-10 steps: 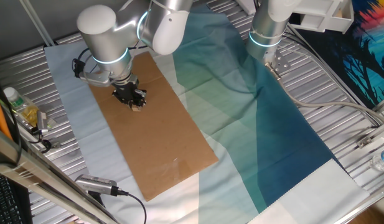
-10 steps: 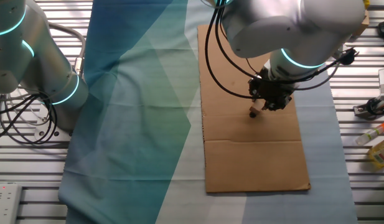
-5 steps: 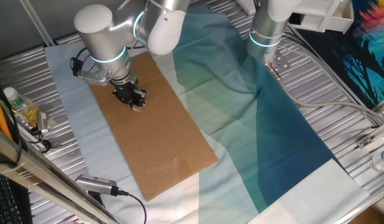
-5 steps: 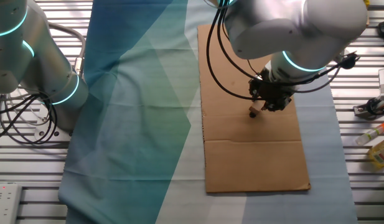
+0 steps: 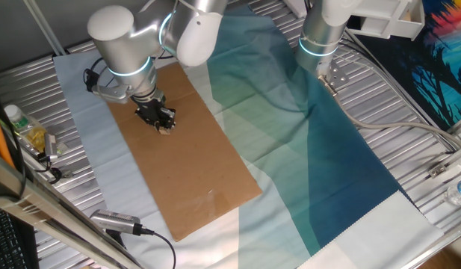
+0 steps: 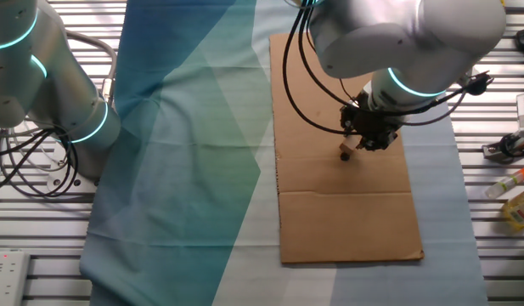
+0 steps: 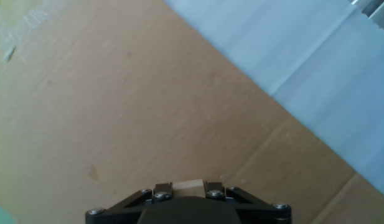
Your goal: Hold a small block with the gripper and sweep it from left to right on the table
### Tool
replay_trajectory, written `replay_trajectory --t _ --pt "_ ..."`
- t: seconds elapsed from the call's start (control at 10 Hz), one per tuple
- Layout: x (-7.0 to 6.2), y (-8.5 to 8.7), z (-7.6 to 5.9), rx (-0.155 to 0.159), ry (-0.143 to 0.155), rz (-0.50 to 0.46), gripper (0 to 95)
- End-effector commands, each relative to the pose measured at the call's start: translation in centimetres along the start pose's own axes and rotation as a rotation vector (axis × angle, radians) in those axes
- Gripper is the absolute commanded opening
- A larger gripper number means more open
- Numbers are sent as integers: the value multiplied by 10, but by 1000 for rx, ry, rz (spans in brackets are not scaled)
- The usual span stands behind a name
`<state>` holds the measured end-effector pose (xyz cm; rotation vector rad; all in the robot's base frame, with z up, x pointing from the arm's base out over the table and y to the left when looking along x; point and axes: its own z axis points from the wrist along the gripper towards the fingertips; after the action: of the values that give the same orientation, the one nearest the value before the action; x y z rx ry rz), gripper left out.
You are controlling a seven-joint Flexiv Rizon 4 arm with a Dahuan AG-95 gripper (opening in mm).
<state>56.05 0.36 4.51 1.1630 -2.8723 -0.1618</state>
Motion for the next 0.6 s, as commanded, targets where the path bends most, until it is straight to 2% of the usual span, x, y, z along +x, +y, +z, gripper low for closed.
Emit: replay_trajectory --t 0.1,0.6 --pt "-1 2 0 2 -1 3 0" --pt "-12 18 -1 2 0 46 0"
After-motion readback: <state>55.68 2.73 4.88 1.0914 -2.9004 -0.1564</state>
